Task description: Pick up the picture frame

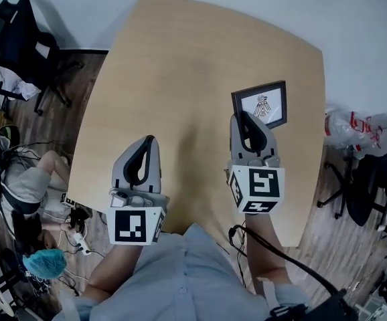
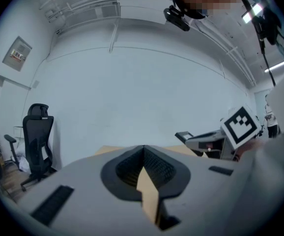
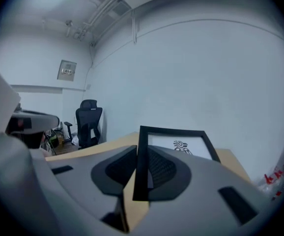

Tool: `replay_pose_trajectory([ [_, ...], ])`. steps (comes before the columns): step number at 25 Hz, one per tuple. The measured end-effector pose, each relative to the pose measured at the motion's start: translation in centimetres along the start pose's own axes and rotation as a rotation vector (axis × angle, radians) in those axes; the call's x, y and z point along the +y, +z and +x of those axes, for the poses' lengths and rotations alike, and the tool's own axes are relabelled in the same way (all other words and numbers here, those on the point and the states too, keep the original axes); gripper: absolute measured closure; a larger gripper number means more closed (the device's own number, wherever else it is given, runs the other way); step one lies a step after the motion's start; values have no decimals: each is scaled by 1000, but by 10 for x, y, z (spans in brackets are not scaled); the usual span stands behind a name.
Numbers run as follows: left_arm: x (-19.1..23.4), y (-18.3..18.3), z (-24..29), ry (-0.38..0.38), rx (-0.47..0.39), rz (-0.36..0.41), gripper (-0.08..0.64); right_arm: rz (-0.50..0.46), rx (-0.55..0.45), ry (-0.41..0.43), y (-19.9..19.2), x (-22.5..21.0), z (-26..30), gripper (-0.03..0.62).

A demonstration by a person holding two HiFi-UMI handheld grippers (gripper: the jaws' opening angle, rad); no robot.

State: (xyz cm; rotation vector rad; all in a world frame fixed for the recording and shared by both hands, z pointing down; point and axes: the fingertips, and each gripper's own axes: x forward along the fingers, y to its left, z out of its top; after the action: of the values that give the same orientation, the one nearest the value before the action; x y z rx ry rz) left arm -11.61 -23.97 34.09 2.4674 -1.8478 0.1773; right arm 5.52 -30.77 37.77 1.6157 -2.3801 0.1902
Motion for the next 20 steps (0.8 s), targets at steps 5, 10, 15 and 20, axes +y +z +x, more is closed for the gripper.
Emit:
replay_pose_trajectory([
  [5,-19,16,-16,-4,-66,18,558,-11,-141,21,55,3,-48,526],
  [10,-35,40,-19,-11,-138,44,558,-36,-252,39,91,1,-80,526],
  [15,-42,56,-21,-16,-177,62,558,-30,-284,30,100,0,-93,526],
  [20,-41,63,-23,-19,-188,71,558,-37,-300,47,104,5,-95,525],
])
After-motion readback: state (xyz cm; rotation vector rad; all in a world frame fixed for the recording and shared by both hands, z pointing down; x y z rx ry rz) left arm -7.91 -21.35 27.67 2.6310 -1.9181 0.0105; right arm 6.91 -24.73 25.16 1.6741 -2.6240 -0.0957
